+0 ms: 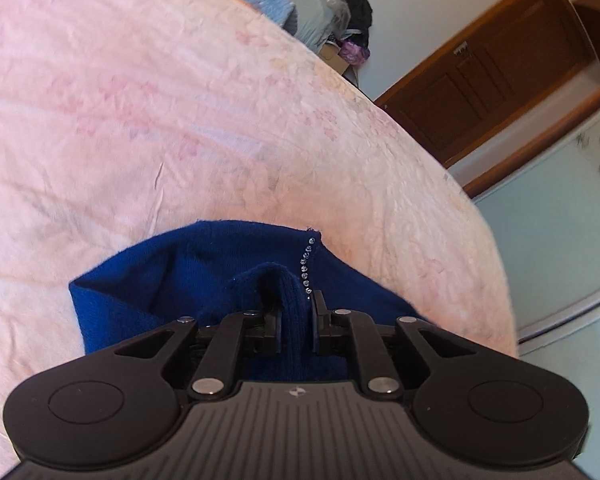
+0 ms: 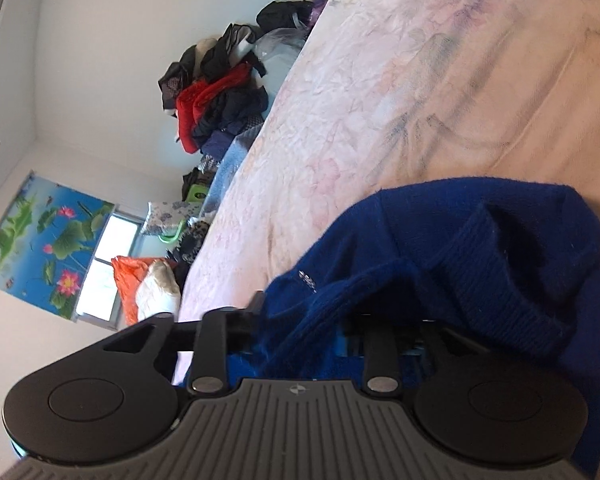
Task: Fold small clothes
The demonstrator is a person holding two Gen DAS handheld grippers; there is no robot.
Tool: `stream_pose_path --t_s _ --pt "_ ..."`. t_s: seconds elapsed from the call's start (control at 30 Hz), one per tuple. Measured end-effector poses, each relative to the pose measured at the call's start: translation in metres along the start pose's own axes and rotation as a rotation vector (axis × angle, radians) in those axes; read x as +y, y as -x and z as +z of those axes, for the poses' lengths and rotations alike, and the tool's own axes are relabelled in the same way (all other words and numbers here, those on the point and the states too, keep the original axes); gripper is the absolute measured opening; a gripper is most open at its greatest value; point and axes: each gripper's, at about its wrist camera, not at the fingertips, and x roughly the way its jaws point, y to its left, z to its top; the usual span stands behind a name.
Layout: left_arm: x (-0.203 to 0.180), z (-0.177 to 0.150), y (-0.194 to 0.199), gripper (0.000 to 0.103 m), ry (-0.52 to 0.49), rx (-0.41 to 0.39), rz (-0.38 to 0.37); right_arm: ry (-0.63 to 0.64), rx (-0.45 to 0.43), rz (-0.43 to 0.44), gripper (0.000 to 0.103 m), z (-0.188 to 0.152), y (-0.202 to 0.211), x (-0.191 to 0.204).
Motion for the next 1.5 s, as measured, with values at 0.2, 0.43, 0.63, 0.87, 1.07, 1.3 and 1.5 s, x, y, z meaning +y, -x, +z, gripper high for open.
stream_pose_path --t_s 0.2,0.43,0.63,0.87,1.07,1.3,1.5 --pt "0.021 0.01 0.013 0.016 0.13 -0.036 -0.046 0.01 -0.073 -0.012 0.063 0.01 0.005 0.004" --pt "0.002 0.018 0.052 0.067 0.03 -0.221 0.004 0.175 -0.08 -0.05 0.069 0.003 0.003 0.024" --pt "-0.045 -0.016 0.035 0.07 -0.368 -0.073 0.035 0.265 -0.055 -0.202 0.073 -0.011 -0.011 0.03" --pt "-0.075 -0.091 -0.014 0.07 -0.995 -0.217 0.615 0.407 -0.063 -0.22 0.085 -0.039 0.01 0.051" --pt "-0.025 -0.043 -0.014 0.072 -0.82 -0.303 0.916 0.503 -0.032 -0.27 0.091 -0.057 0.021 0.055" --pt "-0.014 -0.025 0.033 0.071 -0.607 -0.299 0.743 0.461 -0.044 -0.232 0.092 -0.069 0.035 0.052" --pt "-0.04 -0.076 0.018 0.075 -0.809 -0.265 0.637 0.55 0.045 -0.253 0.097 -0.098 0.042 0.043"
